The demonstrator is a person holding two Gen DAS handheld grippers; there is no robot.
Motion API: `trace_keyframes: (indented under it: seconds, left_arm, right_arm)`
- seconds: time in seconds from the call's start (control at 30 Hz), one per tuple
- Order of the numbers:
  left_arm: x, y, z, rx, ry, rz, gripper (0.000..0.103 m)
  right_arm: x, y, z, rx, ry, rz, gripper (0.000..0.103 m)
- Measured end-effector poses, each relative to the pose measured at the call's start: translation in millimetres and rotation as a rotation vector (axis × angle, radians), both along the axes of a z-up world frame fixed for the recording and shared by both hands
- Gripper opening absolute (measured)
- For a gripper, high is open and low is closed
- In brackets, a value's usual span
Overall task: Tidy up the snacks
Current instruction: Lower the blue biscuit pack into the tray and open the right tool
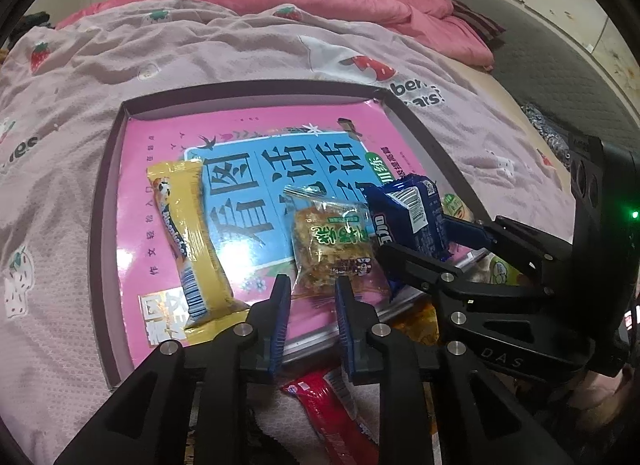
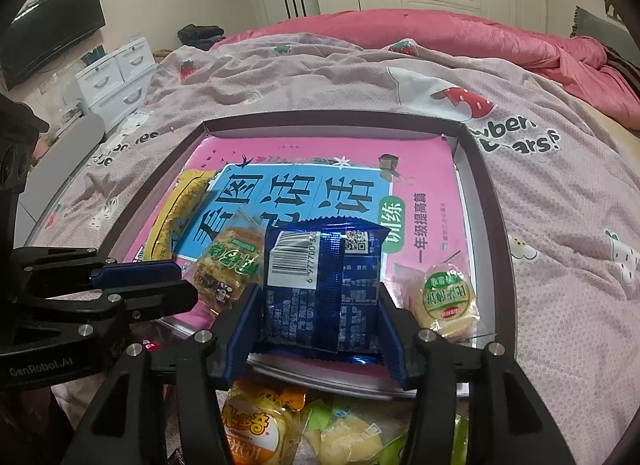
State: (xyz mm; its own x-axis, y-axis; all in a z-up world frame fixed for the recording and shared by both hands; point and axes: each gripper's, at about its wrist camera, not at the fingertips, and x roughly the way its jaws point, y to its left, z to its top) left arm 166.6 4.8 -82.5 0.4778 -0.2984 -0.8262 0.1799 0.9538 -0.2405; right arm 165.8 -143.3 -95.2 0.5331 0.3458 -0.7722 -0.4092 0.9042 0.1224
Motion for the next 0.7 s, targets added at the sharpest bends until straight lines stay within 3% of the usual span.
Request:
trace_keyframes:
  seconds: [0.37, 0.7]
  left_arm:
    - [0.7, -0.9, -1.6, -0.015, 0.010, -0.011, 0.036]
    - [-1.0, 1.4, 2.8, -0.006, -0.004, -0.002, 0.038]
  right_arm:
    - [-0.4, -1.5, 1.4, 0.001, -0.007, -0.005, 0.055]
    - [-1.8, -6.2, 7.8, 0.010, -0.022, -0.011, 0.056]
